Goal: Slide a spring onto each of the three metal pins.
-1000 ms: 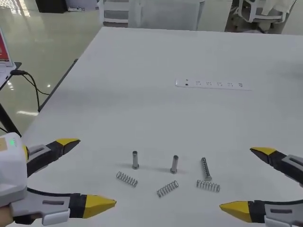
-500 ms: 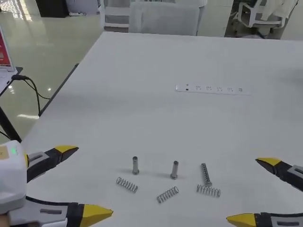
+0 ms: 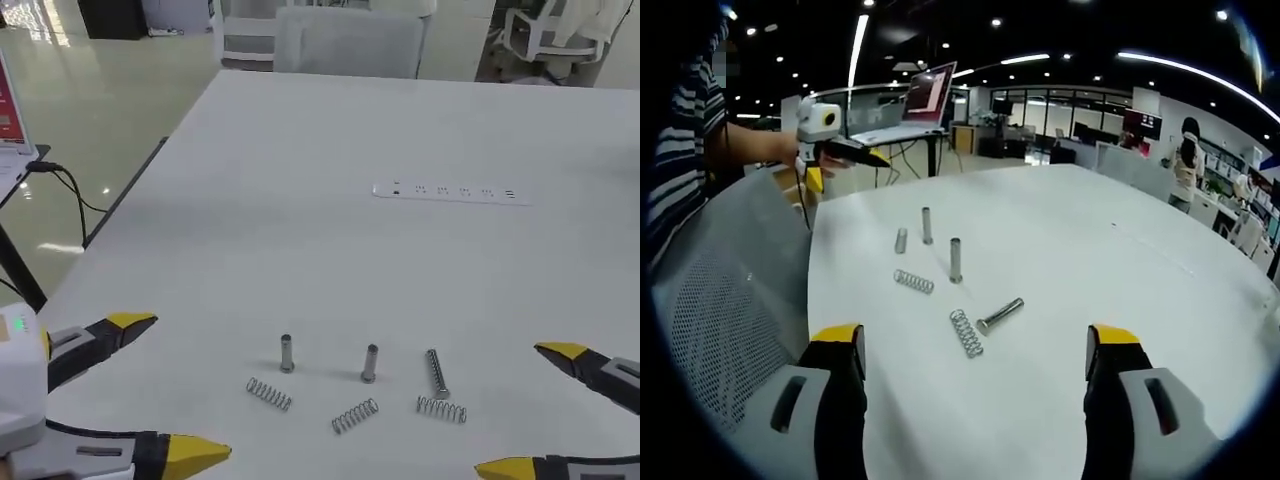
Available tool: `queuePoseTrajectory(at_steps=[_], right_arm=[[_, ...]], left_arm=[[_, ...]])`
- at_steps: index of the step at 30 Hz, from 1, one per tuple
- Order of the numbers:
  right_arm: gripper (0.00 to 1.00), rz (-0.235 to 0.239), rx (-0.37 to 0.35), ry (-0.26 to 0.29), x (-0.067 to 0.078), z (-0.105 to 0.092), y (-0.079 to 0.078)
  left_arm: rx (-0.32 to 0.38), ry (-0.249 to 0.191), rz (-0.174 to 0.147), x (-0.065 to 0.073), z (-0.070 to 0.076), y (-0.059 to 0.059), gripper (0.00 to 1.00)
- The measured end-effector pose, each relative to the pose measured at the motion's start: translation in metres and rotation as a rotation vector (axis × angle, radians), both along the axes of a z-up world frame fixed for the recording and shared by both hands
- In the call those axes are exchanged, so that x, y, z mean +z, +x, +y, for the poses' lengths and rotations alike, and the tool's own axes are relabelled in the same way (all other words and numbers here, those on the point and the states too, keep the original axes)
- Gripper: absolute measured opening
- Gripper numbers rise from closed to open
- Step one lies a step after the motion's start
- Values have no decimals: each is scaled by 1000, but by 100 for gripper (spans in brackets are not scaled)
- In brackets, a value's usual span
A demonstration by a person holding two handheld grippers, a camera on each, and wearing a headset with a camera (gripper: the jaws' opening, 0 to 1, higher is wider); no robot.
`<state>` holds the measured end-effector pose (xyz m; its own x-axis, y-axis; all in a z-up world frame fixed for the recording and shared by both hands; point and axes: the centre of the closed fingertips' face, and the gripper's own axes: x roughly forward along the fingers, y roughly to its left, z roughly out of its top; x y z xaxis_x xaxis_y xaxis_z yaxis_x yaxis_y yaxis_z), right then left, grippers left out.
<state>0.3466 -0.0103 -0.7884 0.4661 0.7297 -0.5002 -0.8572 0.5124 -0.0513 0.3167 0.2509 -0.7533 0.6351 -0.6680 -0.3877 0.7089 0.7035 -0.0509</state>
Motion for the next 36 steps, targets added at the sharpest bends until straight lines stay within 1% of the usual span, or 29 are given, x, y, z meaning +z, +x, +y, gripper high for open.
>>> queuePoseTrajectory(at_steps=[3,6,8,13,15,18,23,26,27,29,32,36], right_arm=[[90,3,12,-5,-1,4,-1],[89,11,21,2,-1,7,-2],[88,12,24,-5,-1,10,-2],[85,24,17,8,2,13,5],[82,27,5,14,4,15,10],[81,28,-8,29,7,18,15],[76,46,-13,26,6,20,17],[73,67,-22,30,4,20,19],[71,87,-33,37,3,21,19],[67,110,-41,37,0,22,22],[67,122,-57,30,-2,24,26],[65,148,-78,42,-2,27,31]], left_arm=[[1,-1,8,-3,1,-3,98],[3,-1,12,-4,3,-4,98],[8,-2,11,-3,4,-4,98],[15,0,11,-3,7,-4,98],[15,-1,8,-3,7,-3,98],[14,-2,11,-3,7,-4,98],[12,-1,16,-5,7,-6,98],[11,1,19,-6,7,-7,98],[11,1,20,-6,7,-7,98],[10,0,22,-7,6,-7,98],[10,1,23,-8,6,-7,98],[8,-2,21,-7,5,-7,98]])
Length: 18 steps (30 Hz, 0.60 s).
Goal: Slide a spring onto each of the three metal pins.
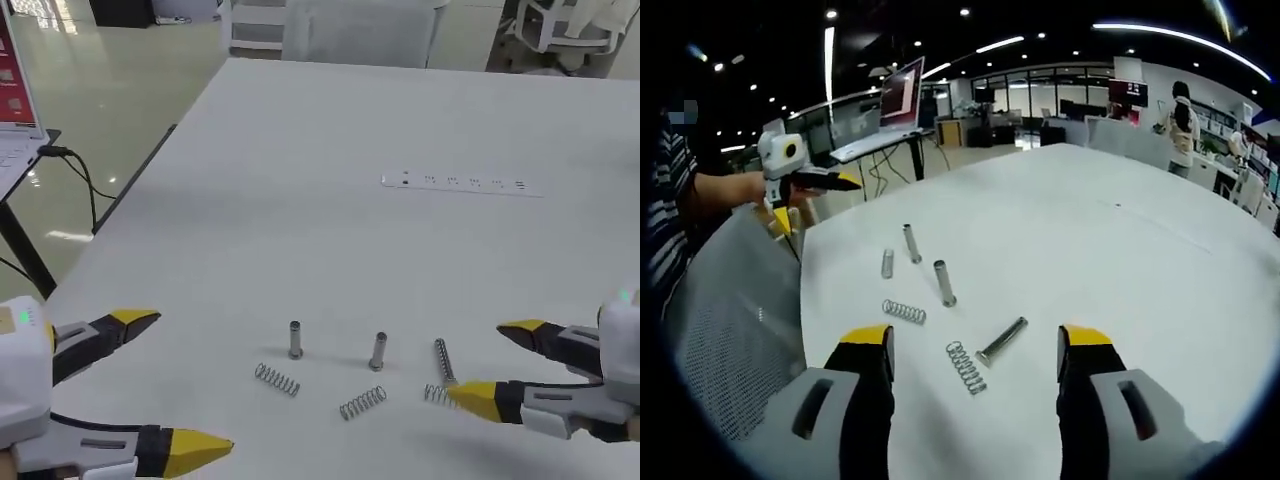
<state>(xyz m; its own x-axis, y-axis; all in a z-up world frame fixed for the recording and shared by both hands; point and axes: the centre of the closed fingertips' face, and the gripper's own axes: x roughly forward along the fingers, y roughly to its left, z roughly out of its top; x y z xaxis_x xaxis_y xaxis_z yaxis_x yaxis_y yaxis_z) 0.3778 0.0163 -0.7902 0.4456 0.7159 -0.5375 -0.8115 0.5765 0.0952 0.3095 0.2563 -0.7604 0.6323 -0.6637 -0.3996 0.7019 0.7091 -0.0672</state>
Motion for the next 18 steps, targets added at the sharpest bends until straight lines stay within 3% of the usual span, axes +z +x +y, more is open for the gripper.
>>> queuePoseTrajectory(at_steps=[9,18], right_arm=[[56,33,-18,-27,-4,7,11],[47,128,-66,-45,-16,6,21]], left_arm=[[2,4,2,-1,1,1,98],[3,0,7,-2,1,0,98]])
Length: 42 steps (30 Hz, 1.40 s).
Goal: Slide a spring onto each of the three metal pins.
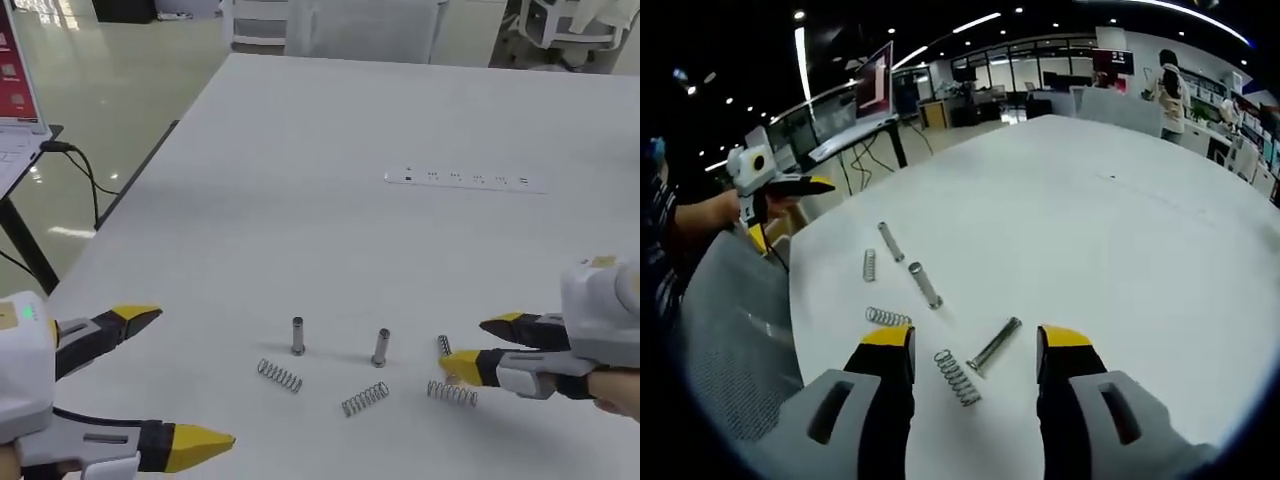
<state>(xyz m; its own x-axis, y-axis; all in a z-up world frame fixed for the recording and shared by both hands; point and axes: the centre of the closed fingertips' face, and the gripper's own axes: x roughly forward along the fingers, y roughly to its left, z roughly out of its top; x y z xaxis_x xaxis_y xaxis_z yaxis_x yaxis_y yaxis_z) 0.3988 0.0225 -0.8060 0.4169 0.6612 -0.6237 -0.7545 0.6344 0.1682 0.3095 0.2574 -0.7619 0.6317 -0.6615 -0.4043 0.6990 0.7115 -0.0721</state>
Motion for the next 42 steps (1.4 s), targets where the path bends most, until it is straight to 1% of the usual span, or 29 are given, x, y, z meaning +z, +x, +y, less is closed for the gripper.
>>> queuePoseTrajectory(at_steps=[3,7,12,14,17,19,23,27,30,32,33,38,42], right_arm=[[45,18,-14,-9,-2,-1,5],[42,29,-24,-20,-2,0,9],[38,64,-40,-20,-3,4,13],[37,93,-48,-22,-6,7,16],[32,107,-46,-46,-9,10,16],[32,119,-49,-53,-11,11,17],[29,145,-64,-88,-18,8,21],[26,182,-81,-107,-24,5,23],[24,214,-86,-136,-32,4,22],[22,226,-86,-138,-35,5,23],[21,241,-95,-142,-37,5,23],[19,270,-103,-160,-46,7,25],[16,283,-109,-184,-53,7,27]], left_arm=[[-1,0,3,-1,0,-1,98],[-1,0,4,-1,0,-1,98],[0,-4,6,0,-1,-1,98],[-4,-2,6,-1,-1,-1,98],[-7,0,7,-1,-1,0,98],[-7,0,6,0,-1,-1,98],[-8,2,13,-2,0,-1,98],[-8,1,14,-3,1,-1,98],[-4,-12,12,-1,0,0,98],[-4,-15,11,-1,0,0,98],[-4,-13,11,-1,0,0,98],[-5,-6,18,-3,2,-2,98],[-1,-5,20,-4,3,-3,98]])
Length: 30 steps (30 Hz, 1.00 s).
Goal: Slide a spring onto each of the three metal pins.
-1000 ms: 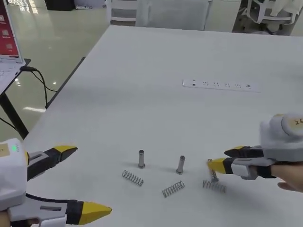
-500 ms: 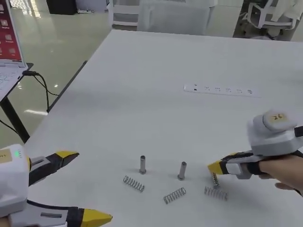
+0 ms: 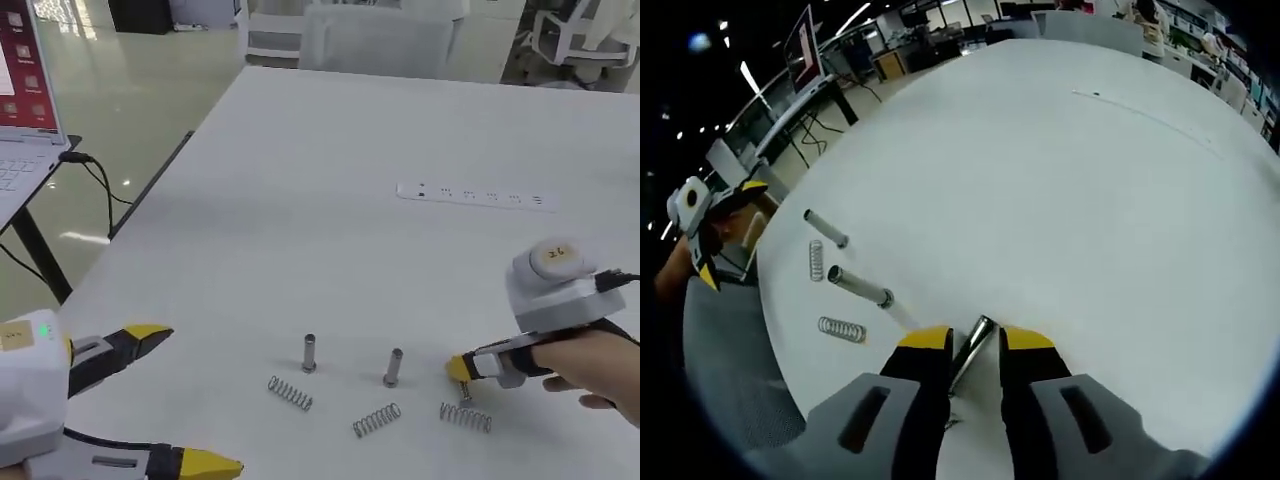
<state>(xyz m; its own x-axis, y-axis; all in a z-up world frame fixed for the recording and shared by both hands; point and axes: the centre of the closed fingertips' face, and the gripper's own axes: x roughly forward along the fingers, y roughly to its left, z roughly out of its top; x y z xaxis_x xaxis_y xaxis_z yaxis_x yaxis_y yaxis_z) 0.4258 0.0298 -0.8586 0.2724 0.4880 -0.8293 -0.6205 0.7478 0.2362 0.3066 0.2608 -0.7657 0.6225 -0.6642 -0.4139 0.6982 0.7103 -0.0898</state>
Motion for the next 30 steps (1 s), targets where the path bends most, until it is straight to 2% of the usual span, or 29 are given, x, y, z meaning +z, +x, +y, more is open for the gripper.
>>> queuePoseTrajectory(at_steps=[2,6,7,10,18,26,30], right_arm=[[15,4,-7,-22,-2,-3,-1],[11,3,1,-31,-3,1,1],[11,-14,24,-51,-4,1,0],[10,-32,44,-62,-5,2,0],[5,-44,35,-66,-6,1,4],[5,-82,84,-68,-3,0,2],[5,-118,87,-51,4,-2,3]], left_arm=[[3,0,2,0,1,-1,98],[5,1,5,-2,2,-1,98],[5,1,5,-2,2,-1,98],[9,-4,6,-2,1,-1,98],[3,-3,13,-5,-1,-3,98],[1,0,16,-6,-1,-4,98],[3,1,18,-7,0,-4,98]])
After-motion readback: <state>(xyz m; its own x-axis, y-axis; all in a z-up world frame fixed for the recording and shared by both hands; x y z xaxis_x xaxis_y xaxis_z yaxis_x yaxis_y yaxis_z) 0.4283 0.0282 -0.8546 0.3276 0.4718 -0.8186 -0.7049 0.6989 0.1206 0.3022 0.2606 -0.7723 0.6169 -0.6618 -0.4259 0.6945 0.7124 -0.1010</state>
